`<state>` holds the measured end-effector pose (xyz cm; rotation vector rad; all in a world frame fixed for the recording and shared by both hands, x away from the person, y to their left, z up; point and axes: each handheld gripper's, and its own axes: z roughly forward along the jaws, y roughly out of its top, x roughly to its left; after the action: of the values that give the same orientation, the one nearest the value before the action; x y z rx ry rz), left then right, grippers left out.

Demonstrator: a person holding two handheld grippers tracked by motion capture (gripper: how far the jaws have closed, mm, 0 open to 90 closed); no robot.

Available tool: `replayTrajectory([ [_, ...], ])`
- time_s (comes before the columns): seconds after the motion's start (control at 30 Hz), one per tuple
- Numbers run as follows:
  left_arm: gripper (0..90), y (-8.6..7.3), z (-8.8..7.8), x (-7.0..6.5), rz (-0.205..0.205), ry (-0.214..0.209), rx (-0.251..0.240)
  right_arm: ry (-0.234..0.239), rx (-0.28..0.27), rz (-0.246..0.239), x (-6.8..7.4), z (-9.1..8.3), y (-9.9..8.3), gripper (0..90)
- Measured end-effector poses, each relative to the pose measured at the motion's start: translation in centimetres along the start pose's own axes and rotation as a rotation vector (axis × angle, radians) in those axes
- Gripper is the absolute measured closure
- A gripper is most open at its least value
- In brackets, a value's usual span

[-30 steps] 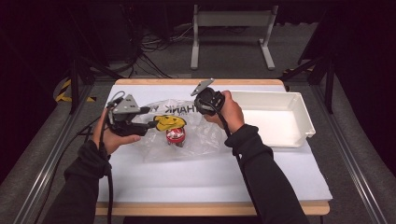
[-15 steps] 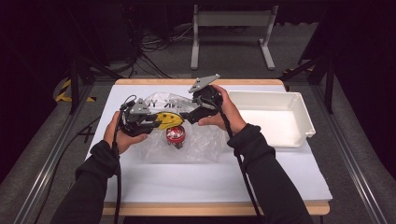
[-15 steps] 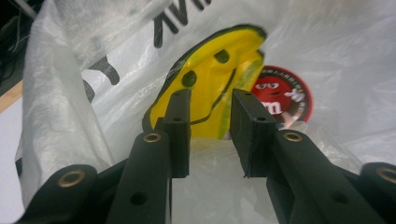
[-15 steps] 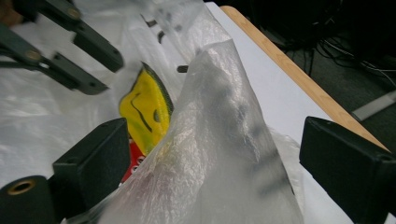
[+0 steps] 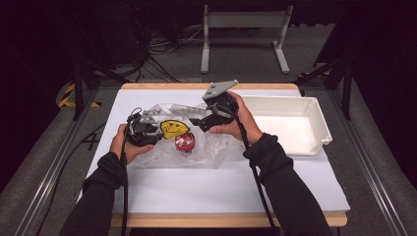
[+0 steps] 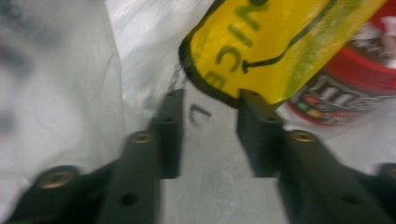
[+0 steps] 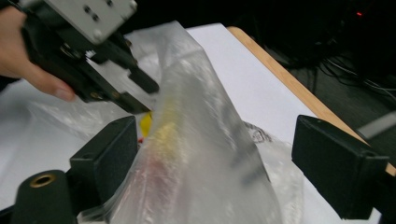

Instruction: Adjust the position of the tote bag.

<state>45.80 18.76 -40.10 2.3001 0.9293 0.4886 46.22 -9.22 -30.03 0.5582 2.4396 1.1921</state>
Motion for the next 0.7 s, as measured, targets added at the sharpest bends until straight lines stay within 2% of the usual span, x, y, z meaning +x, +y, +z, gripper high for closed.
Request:
replayTrajectory([
  [0.07, 49.7, -0.3, 0.3, 0.2, -0.007, -0.035, -0.002, -0.018, 0.018, 0.011, -0.3, 0.3, -0.4, 24.3],
  [0.1, 49.2, -0.3, 0.5, 0.2, -0.003, -0.030, 0.007, -0.037, 0.035, 0.008, -0.4, 0.5, -0.7, 31.2],
  [0.17, 50.3, -0.4, 0.6, 0.0, 0.010, -0.029, 0.011, -0.048, 0.074, -0.033, -0.5, 0.7, -1.1, 44.9],
  [0.23, 57.5, -0.4, 0.6, -0.2, 0.033, -0.019, 0.014, -0.048, 0.099, -0.056, -0.5, 0.9, -1.4, 56.7],
  [0.27, 63.6, -0.4, 0.6, -0.3, 0.049, -0.017, 0.015, -0.042, 0.109, -0.085, -0.4, 1.0, -1.6, 62.1],
  [0.3, 68.1, -0.4, 0.6, -0.4, 0.060, -0.032, 0.015, -0.042, 0.114, -0.106, -0.3, 1.0, -1.7, 66.1],
  [0.37, 71.9, -0.4, 0.3, -0.5, 0.078, -0.034, 0.004, -0.036, 0.119, -0.124, -0.1, 1.1, -1.8, 70.6],
  [0.4, 75.2, -0.3, 0.1, -0.5, 0.082, -0.045, -0.013, -0.031, 0.124, -0.137, 0.1, 1.1, -1.8, 69.3],
  [0.43, 75.4, -0.3, -0.2, -0.6, 0.085, -0.060, -0.025, -0.038, 0.131, -0.142, 0.2, 1.2, -1.8, 64.2],
  [0.47, 76.7, -0.2, -0.6, -0.7, 0.097, -0.066, -0.039, -0.048, 0.137, -0.151, 0.3, 1.2, -1.7, 54.6],
  [0.5, 76.9, -0.1, -1.0, -0.8, 0.112, -0.072, -0.053, -0.060, 0.137, -0.151, 0.4, 1.2, -1.6, 48.7],
  [0.53, 75.8, 0.1, -1.4, -1.1, 0.124, -0.085, -0.070, -0.059, 0.131, -0.144, 0.5, 1.1, -1.5, 47.2],
  [0.6, 75.5, 0.4, -1.9, -1.4, 0.140, -0.083, -0.079, -0.036, 0.100, -0.156, 0.7, 0.9, -1.2, 40.7],
  [0.7, 73.8, 0.7, -2.1, -1.9, 0.165, -0.096, -0.081, 0.021, 0.069, -0.168, 1.2, 0.4, -0.8, 37.9],
])
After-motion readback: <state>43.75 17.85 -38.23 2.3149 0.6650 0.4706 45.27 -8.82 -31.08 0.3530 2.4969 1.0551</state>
